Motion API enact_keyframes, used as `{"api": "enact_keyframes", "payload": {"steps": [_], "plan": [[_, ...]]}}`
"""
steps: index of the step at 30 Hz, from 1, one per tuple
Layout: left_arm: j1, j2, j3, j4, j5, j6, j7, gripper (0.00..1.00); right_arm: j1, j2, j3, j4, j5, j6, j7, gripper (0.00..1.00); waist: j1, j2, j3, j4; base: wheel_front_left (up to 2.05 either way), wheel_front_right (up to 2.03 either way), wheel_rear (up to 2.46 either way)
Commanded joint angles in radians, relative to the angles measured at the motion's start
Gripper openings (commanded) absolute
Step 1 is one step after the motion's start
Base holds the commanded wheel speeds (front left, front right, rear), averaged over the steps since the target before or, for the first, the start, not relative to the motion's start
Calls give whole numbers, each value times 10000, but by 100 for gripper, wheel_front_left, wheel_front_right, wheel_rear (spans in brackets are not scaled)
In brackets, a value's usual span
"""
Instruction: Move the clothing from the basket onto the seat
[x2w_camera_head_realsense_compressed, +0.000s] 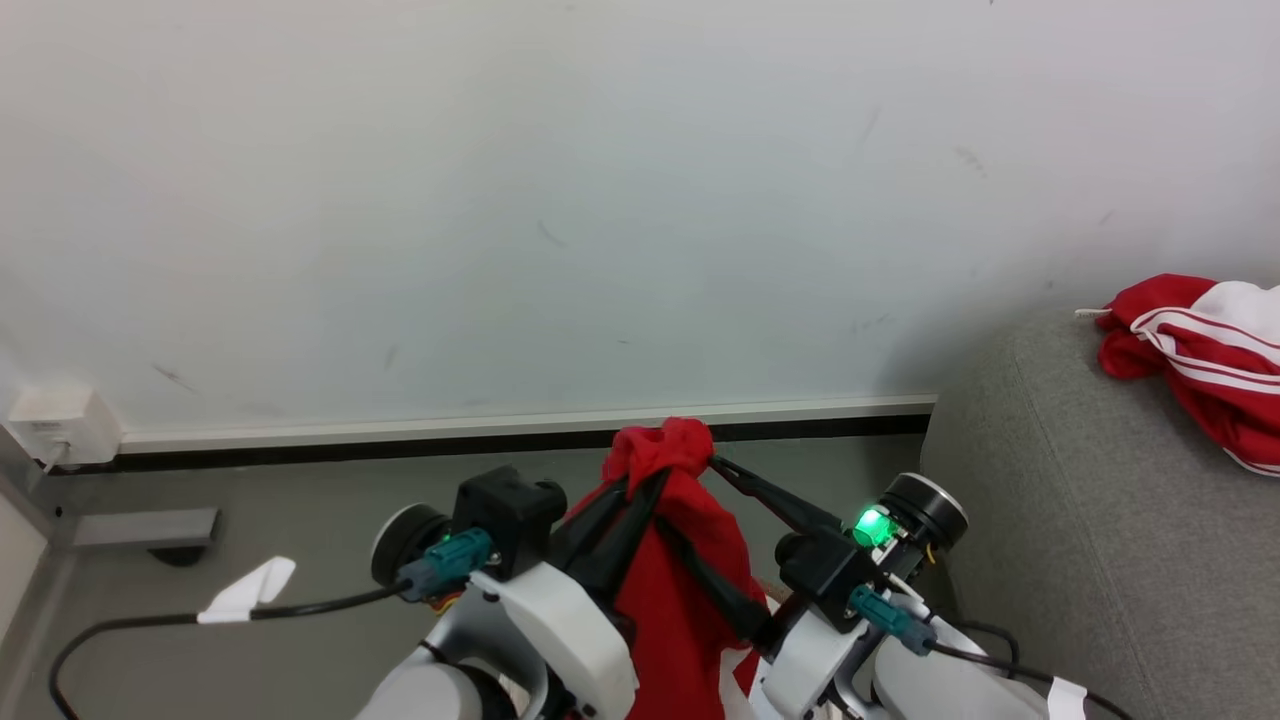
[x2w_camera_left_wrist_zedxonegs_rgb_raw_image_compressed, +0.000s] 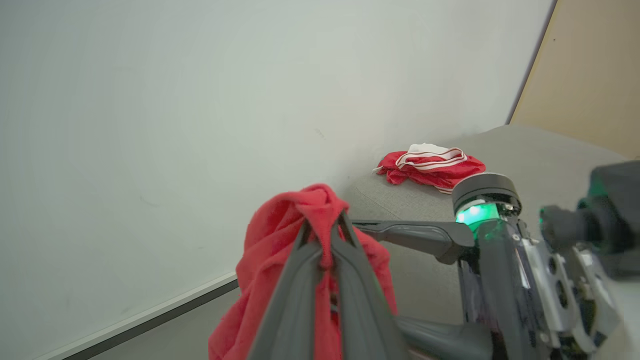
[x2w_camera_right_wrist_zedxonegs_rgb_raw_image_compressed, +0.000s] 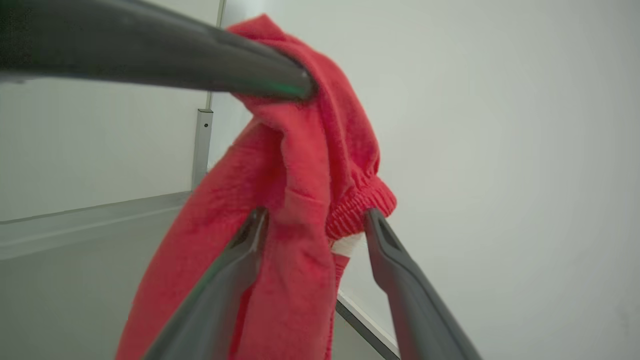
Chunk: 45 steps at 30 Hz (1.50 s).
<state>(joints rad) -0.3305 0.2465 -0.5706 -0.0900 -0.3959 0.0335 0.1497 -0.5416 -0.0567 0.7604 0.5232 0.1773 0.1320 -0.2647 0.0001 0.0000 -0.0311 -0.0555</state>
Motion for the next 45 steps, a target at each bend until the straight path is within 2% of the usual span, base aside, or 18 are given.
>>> {"api": "enact_keyframes", "payload": {"steps": [1, 2, 9, 10, 11, 12, 13, 21, 33, 38, 45], "plan": [[-62, -34, -58, -65, -26, -39, 24, 0, -247, 39, -93, 236, 151, -26, 9, 49, -1, 0, 22, 11, 0, 0, 0], [-73, -51, -86, -63, -30, -44, 29, 0, -258, 61, -70, 231, 431, -26, 7, 0, -1, 0, 32, 29, 0, 0, 0], [-78, 15, -130, 70, 53, 39, -22, 0, -401, 49, 320, -116, 1691, -26, 7, 0, -1, 0, 121, -90, 0, 0, 0], [-74, 36, -104, 86, 89, 92, -57, 31, -434, 51, 306, -131, 1784, -26, 7, 0, -1, 0, 144, -146, 0, 0, 0], [-62, 44, -85, 100, 117, 129, -91, 52, -458, 49, 260, -157, 1860, -26, 7, 0, -1, 0, 169, -212, 0, 0, 0], [-38, 48, -72, 117, 127, 163, -131, 93, -478, 45, 202, -175, 1917, -26, 7, 0, -1, 0, 201, -296, 0, 0, 0], [-14, 66, -73, 133, 153, 176, -136, 100, -486, 48, 131, -186, 1965, -26, 7, 0, -1, 0, 231, -394, 0, 0, 0], [152, 125, -4, 134, 164, 362, -292, 100, -300, -81, -836, -394, 1783, -26, 5, 0, -1, 0, 492, -1628, 0, 0, 0], [18, -100, -326, 194, 198, 302, -527, 100, -11, -1176, -2559, -1407, 1563, -26, 7, 0, -1, 0, 821, -3872, 0, 0, 0], [-136, -291, -487, 294, 219, 233, -583, 100, 175, -1681, -2858, -1668, 1695, -26, 62, 0, -1, 0, 920, -4259, 0, 0, 0], [-419, -323, -637, 299, 289, 203, -488, 100, 172, -2045, -3427, -2062, 1853, -26, 134, 0, -1, 0, 1331, -4197, 0, 0, 0]]}}
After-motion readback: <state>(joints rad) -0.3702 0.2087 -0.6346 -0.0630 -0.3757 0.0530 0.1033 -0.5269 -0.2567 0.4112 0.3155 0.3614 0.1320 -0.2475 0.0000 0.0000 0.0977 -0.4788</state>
